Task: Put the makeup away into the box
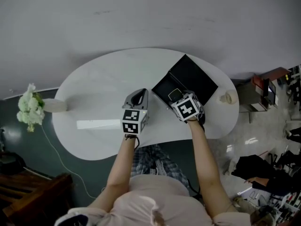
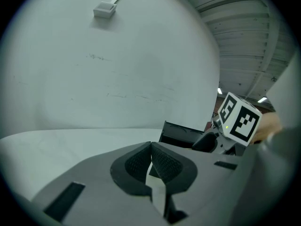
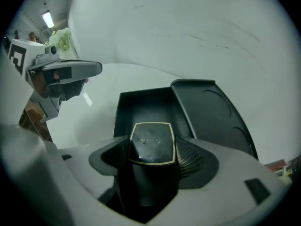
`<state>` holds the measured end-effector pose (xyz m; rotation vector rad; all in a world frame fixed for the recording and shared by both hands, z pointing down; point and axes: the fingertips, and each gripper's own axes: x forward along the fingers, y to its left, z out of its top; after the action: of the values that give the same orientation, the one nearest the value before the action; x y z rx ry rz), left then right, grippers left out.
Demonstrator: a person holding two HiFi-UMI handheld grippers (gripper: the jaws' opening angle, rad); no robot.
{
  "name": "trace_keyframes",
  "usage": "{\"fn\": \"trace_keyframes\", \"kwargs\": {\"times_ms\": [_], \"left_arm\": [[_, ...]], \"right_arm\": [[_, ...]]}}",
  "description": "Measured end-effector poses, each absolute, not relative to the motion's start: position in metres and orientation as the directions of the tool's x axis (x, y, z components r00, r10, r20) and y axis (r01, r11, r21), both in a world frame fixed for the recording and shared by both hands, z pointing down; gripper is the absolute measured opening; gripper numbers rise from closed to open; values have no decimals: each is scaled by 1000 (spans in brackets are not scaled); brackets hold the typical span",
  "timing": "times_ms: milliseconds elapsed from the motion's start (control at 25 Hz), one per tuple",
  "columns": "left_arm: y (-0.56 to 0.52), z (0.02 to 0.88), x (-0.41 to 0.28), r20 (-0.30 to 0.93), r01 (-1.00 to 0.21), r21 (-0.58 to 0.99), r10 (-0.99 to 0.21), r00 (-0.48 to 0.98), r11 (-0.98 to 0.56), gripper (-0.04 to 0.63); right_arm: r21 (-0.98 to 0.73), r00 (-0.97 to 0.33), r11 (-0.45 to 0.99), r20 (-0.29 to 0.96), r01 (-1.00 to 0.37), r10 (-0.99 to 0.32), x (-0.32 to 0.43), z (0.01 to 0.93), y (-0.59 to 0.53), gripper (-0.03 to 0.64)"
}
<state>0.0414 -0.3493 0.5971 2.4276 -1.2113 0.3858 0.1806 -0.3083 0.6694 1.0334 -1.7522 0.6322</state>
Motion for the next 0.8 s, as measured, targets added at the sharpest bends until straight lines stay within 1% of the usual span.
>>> {"fn": "trace_keyframes", "kwargs": {"times_ms": [240,520,560,640,800], "left_arm": [[-350,597,37,408,-810,222,-702,583,-544,26],[-352,594,31,406,-814,215,-709,577,-539,26],[-352,595,30,407,-815,217,-709,576,-538,26],[-352,595,28,409,-816,218,-710,574,-535,26],[-353,594,27,401,-817,217,-714,574,-534,26]], "right_arm": [[41,-143,479,929,-877,-341,183,683,-307,333],[50,-120,425,923,-904,-364,187,686,-308,336],[52,-118,415,920,-909,-374,188,684,-309,343],[52,-119,392,909,-919,-399,188,679,-310,377],[43,-127,371,898,-928,-422,187,675,-312,386]]}}
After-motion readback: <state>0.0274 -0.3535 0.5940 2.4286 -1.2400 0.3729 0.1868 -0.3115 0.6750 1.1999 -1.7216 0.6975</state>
